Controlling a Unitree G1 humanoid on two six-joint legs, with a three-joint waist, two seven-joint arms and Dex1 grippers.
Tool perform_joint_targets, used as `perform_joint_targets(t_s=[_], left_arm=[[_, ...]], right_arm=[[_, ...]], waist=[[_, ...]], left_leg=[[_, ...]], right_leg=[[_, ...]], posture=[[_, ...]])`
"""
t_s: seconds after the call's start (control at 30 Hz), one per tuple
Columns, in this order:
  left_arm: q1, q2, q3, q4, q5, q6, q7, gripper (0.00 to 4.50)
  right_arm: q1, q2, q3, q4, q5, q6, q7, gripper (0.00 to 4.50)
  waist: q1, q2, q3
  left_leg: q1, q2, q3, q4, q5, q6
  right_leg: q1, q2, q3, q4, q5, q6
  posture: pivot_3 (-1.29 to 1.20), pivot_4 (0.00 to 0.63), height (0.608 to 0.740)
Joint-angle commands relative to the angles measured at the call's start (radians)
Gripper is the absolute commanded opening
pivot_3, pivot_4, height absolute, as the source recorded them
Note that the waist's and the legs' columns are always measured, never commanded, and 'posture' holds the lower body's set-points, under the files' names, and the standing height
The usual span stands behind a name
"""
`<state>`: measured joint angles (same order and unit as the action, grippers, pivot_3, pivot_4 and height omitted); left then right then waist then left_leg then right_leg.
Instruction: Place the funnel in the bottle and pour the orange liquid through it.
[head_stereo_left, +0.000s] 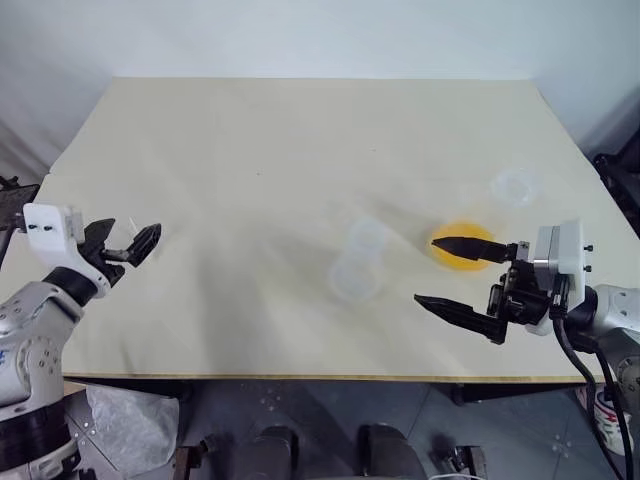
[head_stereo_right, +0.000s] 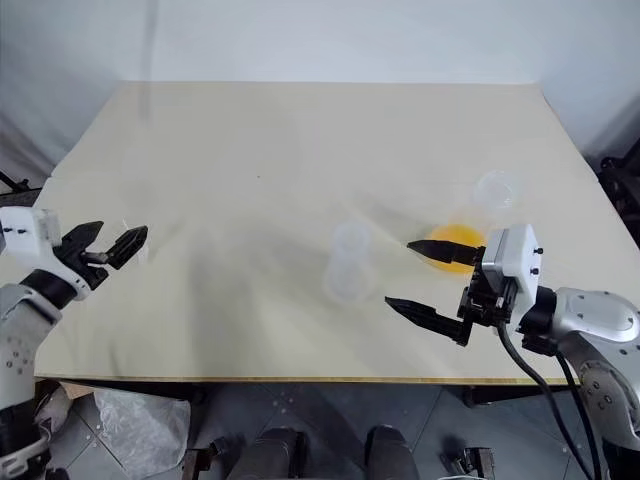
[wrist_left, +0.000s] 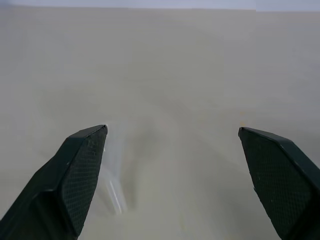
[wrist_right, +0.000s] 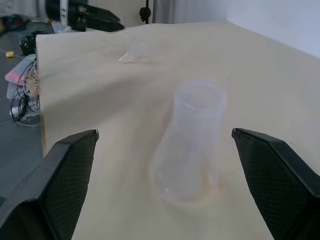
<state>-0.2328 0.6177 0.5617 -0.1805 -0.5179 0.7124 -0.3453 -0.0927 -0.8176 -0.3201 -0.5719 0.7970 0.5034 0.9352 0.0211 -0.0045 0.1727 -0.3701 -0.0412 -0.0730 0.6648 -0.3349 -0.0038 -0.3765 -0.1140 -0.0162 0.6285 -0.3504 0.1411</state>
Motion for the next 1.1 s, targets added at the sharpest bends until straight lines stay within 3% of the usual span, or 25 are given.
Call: perform_joint_targets(t_s=[0.03, 0.27, 0.57, 0.87, 1.1], left_arm=[[-0.055, -0.003, -0.028, 0.016, 0.012, 0.099, 0.09, 4.47], [-0.216, -0.008, -0.109, 0.081, 0.038, 0.383, 0.231, 4.47], [-0.302, -0.007, -0.13, 0.111, 0.082, 0.565, 0.29, 4.47], [-0.395, 0.031, -0.067, 0.145, 0.105, 0.729, 0.297, 4.47], [-0.427, 0.093, -0.1, 0.135, 0.095, 0.844, 0.232, 4.47]], right_arm=[[-0.005, -0.007, -0.016, -0.049, 0.034, 0.018, -0.033, 4.5], [0.001, -0.011, -0.007, -0.048, 0.026, 0.02, -0.038, 4.5], [-0.001, -0.038, -0.03, -0.035, 0.03, 0.026, -0.021, 4.5], [0.003, -0.049, -0.031, -0.035, 0.036, 0.034, -0.014, 4.5], [-0.012, -0.051, -0.031, -0.031, 0.035, 0.04, -0.011, 4.5]], waist=[[0.0, 0.0, 0.0], [0.002, -0.001, 0.0], [-0.004, -0.001, 0.001], [0.001, -0.002, 0.001], [0.001, -0.002, 0.001]], left_leg=[[0.0, 0.0, 0.0, 0.0, 0.0, 0.0], [0.0, -0.002, 0.0, 0.0, 0.0, 0.0], [0.0, -0.001, 0.0, 0.0, 0.0, 0.0], [0.0, -0.002, 0.0, 0.001, 0.0, 0.0], [0.0, -0.002, 0.0, 0.0, 0.0, 0.0]], right_leg=[[0.0, 0.0, 0.0, 0.001, 0.0, 0.0], [-0.001, 0.0, 0.0, 0.006, 0.0, 0.0], [-0.002, 0.001, 0.0, 0.007, 0.0, 0.0], [-0.002, 0.0, 0.0, 0.008, 0.0, 0.0], [-0.002, 0.0, 0.0, 0.008, 0.0, 0.0]], posture=[[0.0, 0.15, 0.74], [0.0, 0.15, 0.74], [0.0, 0.15, 0.74], [0.0, 0.15, 0.74], [0.0, 0.15, 0.74]])
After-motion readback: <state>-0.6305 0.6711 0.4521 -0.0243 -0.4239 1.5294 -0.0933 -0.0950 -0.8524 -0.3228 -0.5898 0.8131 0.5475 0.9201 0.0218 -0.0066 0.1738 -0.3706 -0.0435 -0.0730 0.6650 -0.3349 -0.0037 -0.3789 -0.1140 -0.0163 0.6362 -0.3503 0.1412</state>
